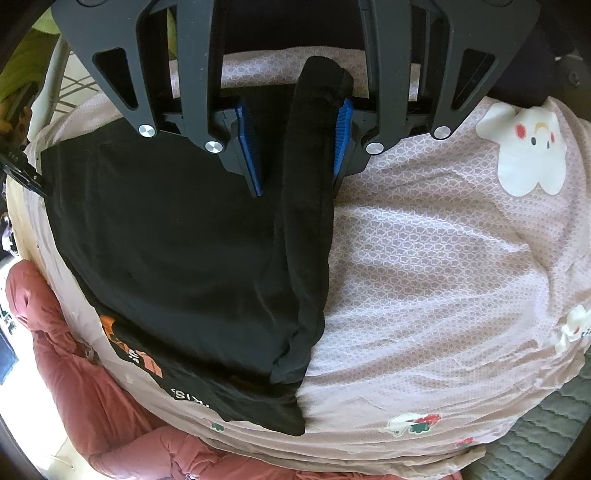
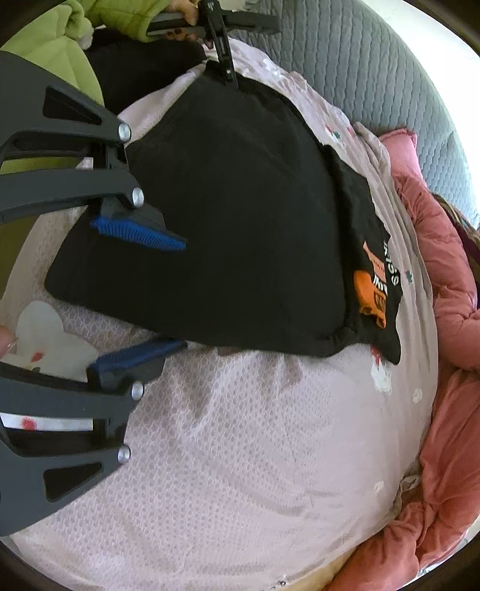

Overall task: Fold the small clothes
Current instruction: 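Grasp the hem with the left tool while the right tool grasps the hem beside it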

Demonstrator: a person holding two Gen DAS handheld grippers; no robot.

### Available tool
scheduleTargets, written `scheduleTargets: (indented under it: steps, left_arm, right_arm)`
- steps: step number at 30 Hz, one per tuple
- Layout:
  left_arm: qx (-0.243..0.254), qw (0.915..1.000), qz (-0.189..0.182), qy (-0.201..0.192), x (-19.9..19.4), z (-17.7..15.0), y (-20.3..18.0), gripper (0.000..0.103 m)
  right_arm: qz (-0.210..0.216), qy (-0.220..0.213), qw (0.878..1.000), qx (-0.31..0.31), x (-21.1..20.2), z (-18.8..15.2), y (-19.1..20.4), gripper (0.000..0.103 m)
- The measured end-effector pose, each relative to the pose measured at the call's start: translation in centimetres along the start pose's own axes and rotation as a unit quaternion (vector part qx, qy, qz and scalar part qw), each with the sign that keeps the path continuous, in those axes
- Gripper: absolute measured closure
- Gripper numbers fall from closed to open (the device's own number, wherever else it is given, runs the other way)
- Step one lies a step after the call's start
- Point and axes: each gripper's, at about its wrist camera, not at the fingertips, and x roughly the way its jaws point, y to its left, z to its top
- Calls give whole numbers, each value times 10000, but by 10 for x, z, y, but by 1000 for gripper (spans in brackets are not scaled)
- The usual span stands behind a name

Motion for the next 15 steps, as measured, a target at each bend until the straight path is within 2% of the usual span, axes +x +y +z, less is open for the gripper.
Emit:
scheduleTargets:
  steps: [2, 4, 8, 15]
  left_arm:
    - [24, 10000, 48, -39, -1, 0, -1, 79]
    - [48, 9998, 150, -91, -3, -1, -2, 87]
    - [40, 9997, 161, -202, -9, 1, -2, 99]
    - [-37, 9979, -79, -647, -39, 10, -3, 100]
  right_arm:
    - [64, -6, 10000, -53, -1, 1, 1, 86]
    - [101, -57, 9999, -46, -4, 1, 2, 93]
    - [223, -277, 9994, -20, -16, 5, 1, 94]
    - [351, -768, 9964, 10, -41, 22, 3, 94]
